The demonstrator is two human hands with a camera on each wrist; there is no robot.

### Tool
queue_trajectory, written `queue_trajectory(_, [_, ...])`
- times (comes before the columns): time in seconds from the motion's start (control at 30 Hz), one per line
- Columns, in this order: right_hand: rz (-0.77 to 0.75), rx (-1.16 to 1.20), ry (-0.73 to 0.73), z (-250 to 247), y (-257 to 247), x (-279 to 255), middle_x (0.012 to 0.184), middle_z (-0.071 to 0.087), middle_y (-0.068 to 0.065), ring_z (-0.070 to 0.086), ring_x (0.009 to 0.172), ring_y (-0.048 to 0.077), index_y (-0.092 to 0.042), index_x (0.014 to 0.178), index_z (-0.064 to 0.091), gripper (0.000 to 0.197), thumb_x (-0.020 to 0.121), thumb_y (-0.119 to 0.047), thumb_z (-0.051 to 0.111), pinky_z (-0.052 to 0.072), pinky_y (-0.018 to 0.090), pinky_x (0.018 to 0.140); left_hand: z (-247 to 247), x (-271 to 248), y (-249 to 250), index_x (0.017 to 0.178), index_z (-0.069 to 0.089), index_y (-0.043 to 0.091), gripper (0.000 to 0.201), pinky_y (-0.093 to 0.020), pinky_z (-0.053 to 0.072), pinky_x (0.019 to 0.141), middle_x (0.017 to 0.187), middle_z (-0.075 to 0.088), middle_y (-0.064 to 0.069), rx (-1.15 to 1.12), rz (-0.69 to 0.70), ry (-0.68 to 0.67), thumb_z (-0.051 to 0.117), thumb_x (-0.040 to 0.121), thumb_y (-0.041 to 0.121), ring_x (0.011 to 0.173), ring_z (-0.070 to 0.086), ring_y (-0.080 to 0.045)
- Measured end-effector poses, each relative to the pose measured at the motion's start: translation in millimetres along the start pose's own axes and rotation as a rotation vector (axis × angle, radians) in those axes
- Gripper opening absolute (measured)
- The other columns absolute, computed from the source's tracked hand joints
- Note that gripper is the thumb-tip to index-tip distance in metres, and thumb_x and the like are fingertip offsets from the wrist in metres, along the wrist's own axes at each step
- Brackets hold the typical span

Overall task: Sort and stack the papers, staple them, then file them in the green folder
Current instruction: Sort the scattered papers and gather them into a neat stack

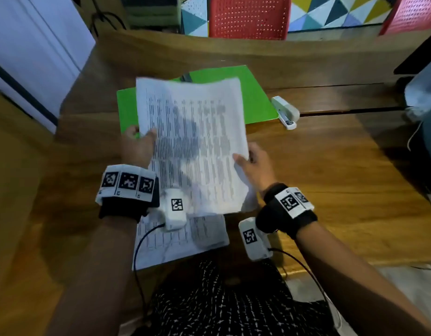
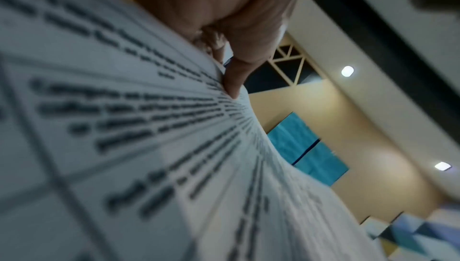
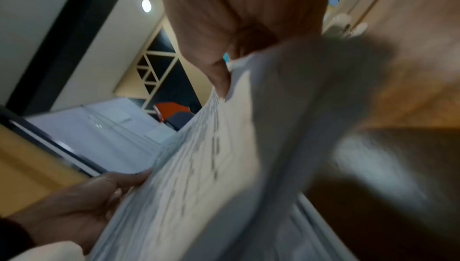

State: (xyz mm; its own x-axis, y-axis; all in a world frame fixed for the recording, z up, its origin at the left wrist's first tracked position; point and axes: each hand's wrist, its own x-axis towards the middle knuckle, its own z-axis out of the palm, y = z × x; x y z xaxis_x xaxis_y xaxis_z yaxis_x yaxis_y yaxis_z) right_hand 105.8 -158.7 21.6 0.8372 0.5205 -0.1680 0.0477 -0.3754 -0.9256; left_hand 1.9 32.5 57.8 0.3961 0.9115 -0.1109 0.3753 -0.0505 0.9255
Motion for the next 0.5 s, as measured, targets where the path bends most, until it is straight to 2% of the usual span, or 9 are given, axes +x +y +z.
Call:
queue_trajectory(0.1, [0.094, -0.189, -0.172, 33, 19, -7, 0.12, 0.064, 0.02, 0.06, 0.109, 0.033, 0.001, 0.117, 0.057, 0.031, 0.091, -0.016, 0.055, 0.048, 0.04, 0.091, -17, 10, -51, 0.115, 0.059, -0.007, 0.032, -0.03, 0.039, 0.06, 0.116, 0.063, -0.028, 0.154, -0.16, 0.012, 0.054, 0.089, 0.01, 0.094, 0.062, -0.035])
queue_trajectory(0.17, [0.148, -0.276, -0.213, 49, 29, -11, 0.116, 0.066, 0.018, 0.062, 0.106, 0.031, 0.0, 0.113, 0.06, 0.03, 0.089, -0.019, 0.057, 0.05, 0.037, 0.089, -25, 10, -78, 0.113, 0.06, -0.005, 0.03, -0.036, 0.042, 0.067, 0.116, 0.064, -0.029, 0.238, -0.222, -0.006, 0.054, 0.089, 0.012, 0.093, 0.061, -0.04])
queue_trajectory(0.23, [0.211, -0.369, -0.216, 61, 38, -13, 0.105, 0.067, 0.018, 0.061, 0.095, 0.028, 0.001, 0.1, 0.063, 0.026, 0.088, -0.021, 0.059, 0.048, 0.028, 0.074, -32, 8, -96, 0.115, 0.06, -0.002, 0.03, -0.04, 0.045, 0.075, 0.117, 0.063, -0.027, 0.296, -0.26, -0.019, 0.052, 0.089, 0.01, 0.091, 0.06, -0.037])
queue_trajectory(0.3, [0.247, -0.444, -0.198, 68, 45, -13, 0.101, 0.064, 0.019, 0.059, 0.091, 0.027, -0.007, 0.08, 0.058, 0.017, 0.085, -0.023, 0.062, 0.039, 0.022, 0.059, -34, 7, -109, 0.122, 0.055, 0.002, 0.034, -0.04, 0.047, 0.09, 0.126, 0.059, -0.022, 0.373, -0.273, -0.039, 0.051, 0.089, 0.007, 0.108, 0.058, -0.038])
queue_trajectory(0.33, [0.272, -0.46, -0.189, 71, 48, -11, 0.107, 0.064, 0.019, 0.06, 0.097, 0.029, -0.01, 0.079, 0.057, 0.016, 0.083, -0.023, 0.063, 0.036, 0.021, 0.057, -34, 5, -113, 0.128, 0.051, 0.005, 0.04, -0.039, 0.045, 0.096, 0.132, 0.054, -0.02, 0.422, -0.297, -0.051, 0.053, 0.088, 0.009, 0.116, 0.055, -0.037])
queue_trajectory(0.37, [0.294, -0.448, -0.19, 74, 49, -11, 0.114, 0.062, 0.02, 0.059, 0.105, 0.031, -0.009, 0.085, 0.058, 0.014, 0.082, -0.022, 0.064, 0.038, 0.021, 0.06, -35, 3, -115, 0.133, 0.045, 0.007, 0.047, -0.039, 0.042, 0.1, 0.138, 0.048, -0.019, 0.476, -0.324, -0.076, 0.055, 0.088, 0.012, 0.121, 0.051, -0.037])
queue_trajectory(0.43, [0.312, -0.374, -0.206, 79, 48, -11, 0.12, 0.061, 0.015, 0.057, 0.11, 0.031, -0.003, 0.112, 0.058, 0.032, 0.084, -0.018, 0.061, 0.043, 0.026, 0.072, -32, -1, -116, 0.139, 0.034, 0.008, 0.059, -0.042, 0.037, 0.105, 0.144, 0.035, -0.019, 0.552, -0.43, -0.111, 0.058, 0.087, 0.023, 0.128, 0.042, -0.038])
queue_trajectory(0.47, [0.333, -0.313, -0.226, 82, 46, -12, 0.119, 0.06, 0.012, 0.057, 0.11, 0.029, -0.003, 0.121, 0.054, 0.037, 0.087, -0.016, 0.058, 0.043, 0.029, 0.078, -30, -2, -116, 0.139, 0.033, 0.004, 0.06, -0.042, 0.037, 0.105, 0.143, 0.036, -0.02, 0.549, -0.477, -0.117, 0.058, 0.088, 0.025, 0.128, 0.042, -0.038])
queue_trajectory(0.5, [0.357, -0.232, -0.25, 84, 44, -15, 0.118, 0.059, 0.012, 0.056, 0.111, 0.028, -0.002, 0.125, 0.051, 0.038, 0.089, -0.014, 0.055, 0.044, 0.032, 0.083, -28, -3, -116, 0.134, 0.038, -0.001, 0.055, -0.041, 0.041, 0.1, 0.135, 0.043, -0.021, 0.51, -0.488, -0.133, 0.057, 0.088, 0.023, 0.122, 0.047, -0.037])
